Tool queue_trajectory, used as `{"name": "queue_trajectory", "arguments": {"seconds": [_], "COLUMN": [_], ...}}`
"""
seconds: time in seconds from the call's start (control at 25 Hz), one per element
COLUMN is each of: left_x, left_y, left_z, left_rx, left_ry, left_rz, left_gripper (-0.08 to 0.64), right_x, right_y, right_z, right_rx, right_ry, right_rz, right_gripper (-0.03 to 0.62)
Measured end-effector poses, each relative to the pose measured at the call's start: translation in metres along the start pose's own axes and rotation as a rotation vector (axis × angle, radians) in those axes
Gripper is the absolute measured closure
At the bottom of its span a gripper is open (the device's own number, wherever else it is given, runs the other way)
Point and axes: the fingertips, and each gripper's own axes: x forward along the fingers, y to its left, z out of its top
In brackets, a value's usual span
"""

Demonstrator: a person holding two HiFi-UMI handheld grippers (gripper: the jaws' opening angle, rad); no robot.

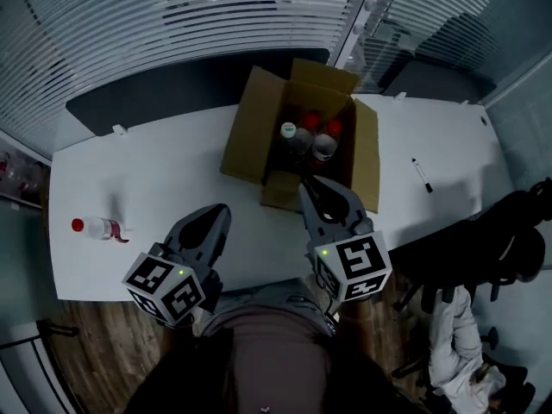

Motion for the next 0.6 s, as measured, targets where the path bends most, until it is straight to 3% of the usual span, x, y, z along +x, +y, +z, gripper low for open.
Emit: {"name": "queue_trajectory", "arguments": {"seconds": [0.28,0.6], "left_x": [0.011,0.014], "left_y": [0.013,0.031], "left_z": [-0.004,-0.003], "left_rx": [-0.012,-0.044], "left_ry": [-0.066,-0.077], "left_rz": [0.064,0.168], "left_gripper": [0.551,0.551], "right_x": [0.023,0.06], "right_y": [-0.021,-0.033], "right_z": [-0.006,-0.008], "right_rx": [-0.012,-0.031], "right_ry": [0.01,0.03], "right_rz": [0.06,0.13], "right_gripper": [0.56,0.553]}}
